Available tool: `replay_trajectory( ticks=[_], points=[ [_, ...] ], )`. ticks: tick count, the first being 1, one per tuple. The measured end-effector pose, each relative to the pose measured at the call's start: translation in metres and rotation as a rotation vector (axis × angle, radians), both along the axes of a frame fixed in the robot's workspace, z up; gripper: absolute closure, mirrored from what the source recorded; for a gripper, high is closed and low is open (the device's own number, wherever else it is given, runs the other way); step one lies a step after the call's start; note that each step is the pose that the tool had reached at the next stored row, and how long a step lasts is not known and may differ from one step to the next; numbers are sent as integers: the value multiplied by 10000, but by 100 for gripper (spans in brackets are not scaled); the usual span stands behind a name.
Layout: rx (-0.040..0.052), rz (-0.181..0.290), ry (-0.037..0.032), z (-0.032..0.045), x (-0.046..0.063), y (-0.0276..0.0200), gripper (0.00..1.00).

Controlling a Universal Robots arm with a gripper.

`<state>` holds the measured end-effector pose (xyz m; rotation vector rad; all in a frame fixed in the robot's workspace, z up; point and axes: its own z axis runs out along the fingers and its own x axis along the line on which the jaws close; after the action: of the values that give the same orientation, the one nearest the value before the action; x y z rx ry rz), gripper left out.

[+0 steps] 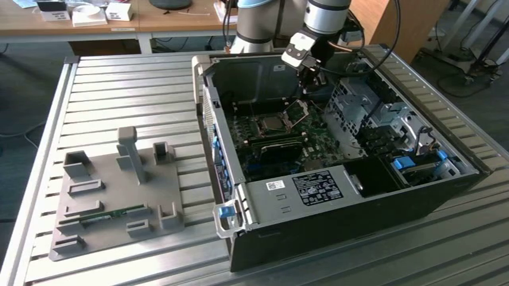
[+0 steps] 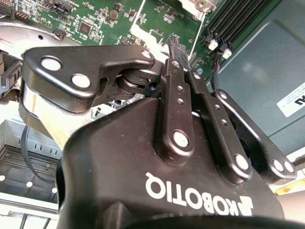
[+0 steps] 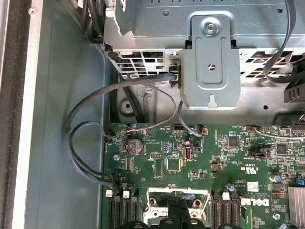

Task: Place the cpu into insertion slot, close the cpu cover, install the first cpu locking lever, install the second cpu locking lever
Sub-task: 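Close the cpu cover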

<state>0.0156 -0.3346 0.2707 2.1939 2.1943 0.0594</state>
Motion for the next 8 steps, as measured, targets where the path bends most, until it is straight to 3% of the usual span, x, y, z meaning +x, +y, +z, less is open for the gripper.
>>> replay_trajectory(
  ticks=[8],
  points=[
    [-1,0,1,-2,57,1,89]
  ],
)
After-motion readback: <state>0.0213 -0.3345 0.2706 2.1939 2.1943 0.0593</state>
